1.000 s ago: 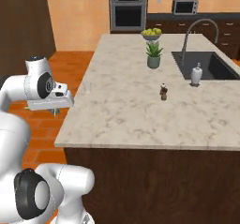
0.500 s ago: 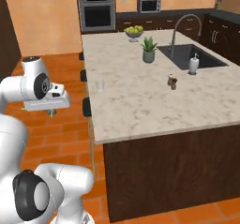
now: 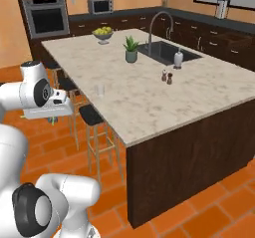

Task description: Take a straw from the drawer in front and place it inside the glass cup on the dining counter.

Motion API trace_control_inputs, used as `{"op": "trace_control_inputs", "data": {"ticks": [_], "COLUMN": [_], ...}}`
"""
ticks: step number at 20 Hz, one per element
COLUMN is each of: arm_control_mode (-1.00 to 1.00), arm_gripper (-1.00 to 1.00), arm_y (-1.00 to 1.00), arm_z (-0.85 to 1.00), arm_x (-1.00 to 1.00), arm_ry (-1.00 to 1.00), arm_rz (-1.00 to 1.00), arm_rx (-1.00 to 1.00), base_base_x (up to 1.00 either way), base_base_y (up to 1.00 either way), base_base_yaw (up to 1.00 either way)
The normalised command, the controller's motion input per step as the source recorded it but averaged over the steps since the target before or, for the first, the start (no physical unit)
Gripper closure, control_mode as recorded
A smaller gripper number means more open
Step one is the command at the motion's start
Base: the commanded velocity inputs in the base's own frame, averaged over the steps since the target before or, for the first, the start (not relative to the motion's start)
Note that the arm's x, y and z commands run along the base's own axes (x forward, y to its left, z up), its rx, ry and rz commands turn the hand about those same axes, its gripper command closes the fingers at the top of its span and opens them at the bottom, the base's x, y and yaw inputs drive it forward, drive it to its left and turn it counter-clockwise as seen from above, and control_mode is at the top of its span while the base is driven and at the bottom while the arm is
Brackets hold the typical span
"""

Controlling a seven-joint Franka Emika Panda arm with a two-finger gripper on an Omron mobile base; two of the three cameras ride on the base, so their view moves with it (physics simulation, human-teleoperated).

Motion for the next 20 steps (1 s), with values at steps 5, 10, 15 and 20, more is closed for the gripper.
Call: {"op": "trace_control_inputs", "data": {"ticks": [5, 10, 15, 20], "arm_control_mode": [1.0, 1.0, 1.0, 1.0], "arm_gripper": [1.0, 1.0, 1.0, 1.0], "arm_y": [0.0, 0.0, 0.0, 0.0], "arm_z": [0.0, 0.0, 0.0, 0.0], "arm_x": [0.0, 0.0, 0.0, 0.0], "arm_ry": [0.0, 0.0, 0.0, 0.0], "arm_rz": [0.0, 0.0, 0.0, 0.0], "arm_rx": [0.0, 0.0, 0.0, 0.0], "base_base_x": [0.23, 0.23, 0.23, 0.06], "base_base_y": [0.89, 0.87, 0.88, 0.91], "base_base_yaw": [-0.6, -0.6, -0.6, -0.58]}}
